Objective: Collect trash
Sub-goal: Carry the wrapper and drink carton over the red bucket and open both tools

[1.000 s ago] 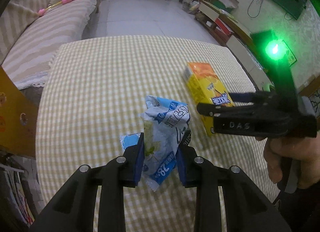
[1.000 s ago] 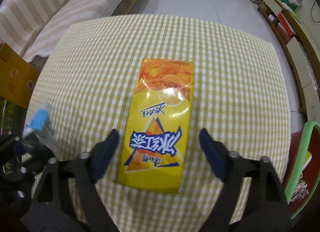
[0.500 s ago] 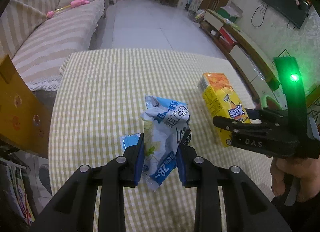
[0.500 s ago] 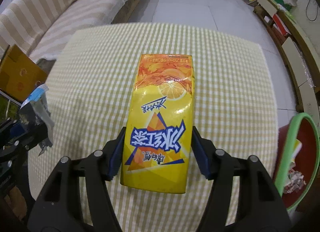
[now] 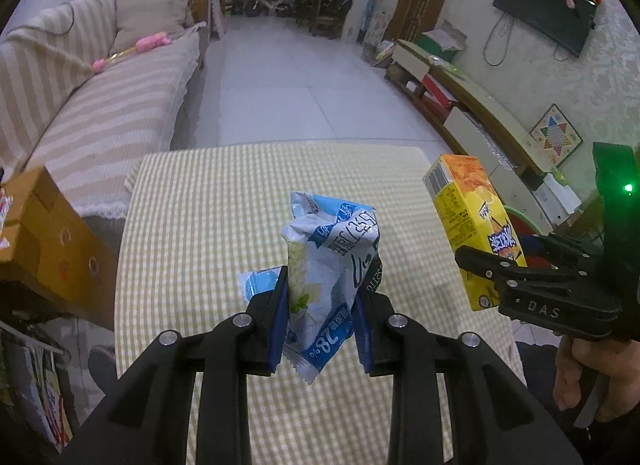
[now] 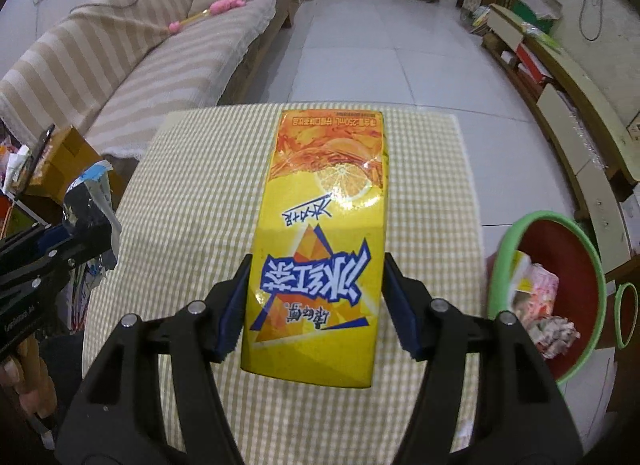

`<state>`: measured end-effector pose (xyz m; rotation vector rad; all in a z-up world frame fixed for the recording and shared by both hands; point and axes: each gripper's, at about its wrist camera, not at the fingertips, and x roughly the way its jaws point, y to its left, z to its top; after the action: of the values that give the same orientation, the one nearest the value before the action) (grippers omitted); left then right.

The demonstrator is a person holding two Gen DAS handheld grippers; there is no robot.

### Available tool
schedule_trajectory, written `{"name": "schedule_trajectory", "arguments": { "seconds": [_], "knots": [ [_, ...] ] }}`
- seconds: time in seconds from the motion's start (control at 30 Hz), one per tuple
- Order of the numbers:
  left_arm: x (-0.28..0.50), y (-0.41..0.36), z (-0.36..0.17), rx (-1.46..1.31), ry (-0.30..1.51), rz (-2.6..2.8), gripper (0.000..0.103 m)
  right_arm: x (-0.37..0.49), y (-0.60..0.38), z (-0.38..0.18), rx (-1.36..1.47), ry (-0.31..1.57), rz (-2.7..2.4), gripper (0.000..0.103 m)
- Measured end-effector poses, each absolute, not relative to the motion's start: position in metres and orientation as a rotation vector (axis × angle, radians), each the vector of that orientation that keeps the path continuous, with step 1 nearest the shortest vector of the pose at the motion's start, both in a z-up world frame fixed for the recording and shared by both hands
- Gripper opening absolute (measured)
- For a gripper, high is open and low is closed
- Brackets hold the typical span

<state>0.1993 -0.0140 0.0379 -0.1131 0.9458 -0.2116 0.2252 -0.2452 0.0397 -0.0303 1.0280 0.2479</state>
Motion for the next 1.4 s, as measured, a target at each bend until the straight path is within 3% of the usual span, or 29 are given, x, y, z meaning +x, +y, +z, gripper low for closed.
{"name": "schedule_trajectory", "arguments": {
  "seconds": [0.63, 1.4],
  "knots": [
    [0.202, -0.132, 0.078, -0.029, 0.907, -0.378, 0.026, 0.202, -0.380, 0.062, 0.097, 0.964, 0.079, 0.060],
    [0.233, -0.282, 0.078, 0.029, 0.969, -0.644, 0.026, 0.187, -0.523, 0.043, 0.280, 0.938, -0.113, 0.060]
  ]
}}
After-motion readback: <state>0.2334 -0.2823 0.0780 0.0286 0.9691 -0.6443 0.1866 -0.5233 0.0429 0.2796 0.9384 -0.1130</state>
